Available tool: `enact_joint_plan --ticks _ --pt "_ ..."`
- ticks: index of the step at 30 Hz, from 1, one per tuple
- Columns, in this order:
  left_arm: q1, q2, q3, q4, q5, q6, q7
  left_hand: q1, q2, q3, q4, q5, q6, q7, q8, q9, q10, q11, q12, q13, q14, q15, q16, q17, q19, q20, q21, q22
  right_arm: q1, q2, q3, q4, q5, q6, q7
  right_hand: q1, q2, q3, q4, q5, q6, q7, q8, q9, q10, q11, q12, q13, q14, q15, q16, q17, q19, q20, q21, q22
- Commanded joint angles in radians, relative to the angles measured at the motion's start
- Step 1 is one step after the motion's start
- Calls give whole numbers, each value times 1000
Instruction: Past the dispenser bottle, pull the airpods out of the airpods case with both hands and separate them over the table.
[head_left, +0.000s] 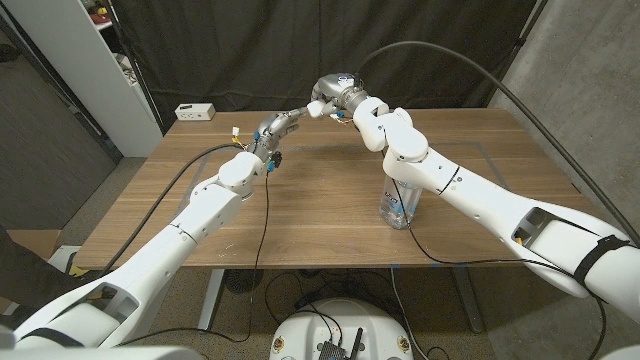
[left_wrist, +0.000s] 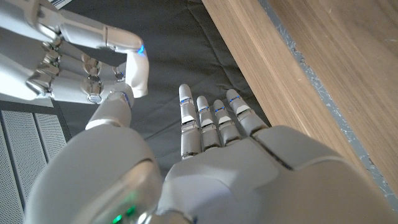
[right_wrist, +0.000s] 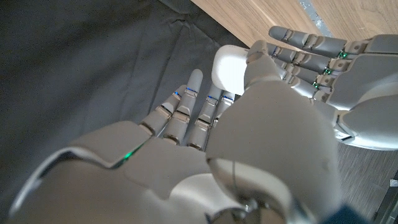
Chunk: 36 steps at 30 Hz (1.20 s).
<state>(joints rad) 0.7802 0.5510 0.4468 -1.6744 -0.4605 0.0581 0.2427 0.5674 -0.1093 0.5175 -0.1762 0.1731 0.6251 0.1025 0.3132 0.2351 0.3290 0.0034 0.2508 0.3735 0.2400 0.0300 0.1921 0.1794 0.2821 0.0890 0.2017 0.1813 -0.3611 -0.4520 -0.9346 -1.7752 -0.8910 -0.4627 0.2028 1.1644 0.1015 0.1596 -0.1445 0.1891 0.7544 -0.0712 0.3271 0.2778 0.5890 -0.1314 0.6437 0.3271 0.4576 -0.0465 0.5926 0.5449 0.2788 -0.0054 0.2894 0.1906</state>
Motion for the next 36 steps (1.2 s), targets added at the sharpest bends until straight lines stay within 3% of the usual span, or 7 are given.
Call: enact_joint_plan --ticks 1,6,20,27,31,36 --pt "1 -7 9 -19 16 -22 2 8 -24 -24 9 9 47 -4 18 11 25 -14 16 5 33 -13 11 6 13 6 5 3 5 9 -7 20 2 11 -28 37 34 0 4 6 150 -137 4 66 59 -66 7 230 6 -181 9 5 2 4 -1 2" --pt "-1 -15 11 -23 22 -1 25 42 -14 -26 8 13 89 -12 35 21 47 -25 25 4 62 -23 20 7 32 7 12 5 3 3 -10 13 5 24 -28 36 34 0 4 6 151 -137 2 66 56 -67 10 235 6 -180 9 10 2 4 -1 2" --pt "5 -48 13 -17 16 16 65 200 77 -15 7 5 201 -32 89 71 151 -52 66 7 152 -60 40 9 70 6 25 9 -4 -4 -8 -2 7 34 -20 36 35 1 4 6 155 -137 -4 65 52 -65 19 248 9 -181 5 20 1 -3 -3 3" --pt "10 -48 12 -29 6 38 73 327 121 -12 -5 6 261 -55 127 112 223 -80 92 12 210 -98 54 10 90 4 33 12 -13 -10 0 -13 14 42 -24 35 35 1 4 6 155 -137 -7 64 52 -65 23 252 8 -181 3 24 2 -4 -3 3" --pt "14 -46 12 -26 0 18 54 393 150 -9 -4 12 277 -60 143 137 248 -90 100 17 224 -108 56 12 97 7 37 14 -20 -15 7 -24 19 46 -24 34 35 1 5 6 156 -136 -9 64 49 -65 25 256 10 -180 1 25 2 -3 -3 3" --pt "9 -43 20 25 17 -90 -6 450 190 -3 -2 17 283 -72 156 161 247 -108 98 25 220 -118 54 14 92 9 38 17 -32 -25 19 -44 31 42 -14 29 33 0 7 5 141 -133 -18 63 34 -62 23 260 8 -178 -4 28 1 1 -3 3"
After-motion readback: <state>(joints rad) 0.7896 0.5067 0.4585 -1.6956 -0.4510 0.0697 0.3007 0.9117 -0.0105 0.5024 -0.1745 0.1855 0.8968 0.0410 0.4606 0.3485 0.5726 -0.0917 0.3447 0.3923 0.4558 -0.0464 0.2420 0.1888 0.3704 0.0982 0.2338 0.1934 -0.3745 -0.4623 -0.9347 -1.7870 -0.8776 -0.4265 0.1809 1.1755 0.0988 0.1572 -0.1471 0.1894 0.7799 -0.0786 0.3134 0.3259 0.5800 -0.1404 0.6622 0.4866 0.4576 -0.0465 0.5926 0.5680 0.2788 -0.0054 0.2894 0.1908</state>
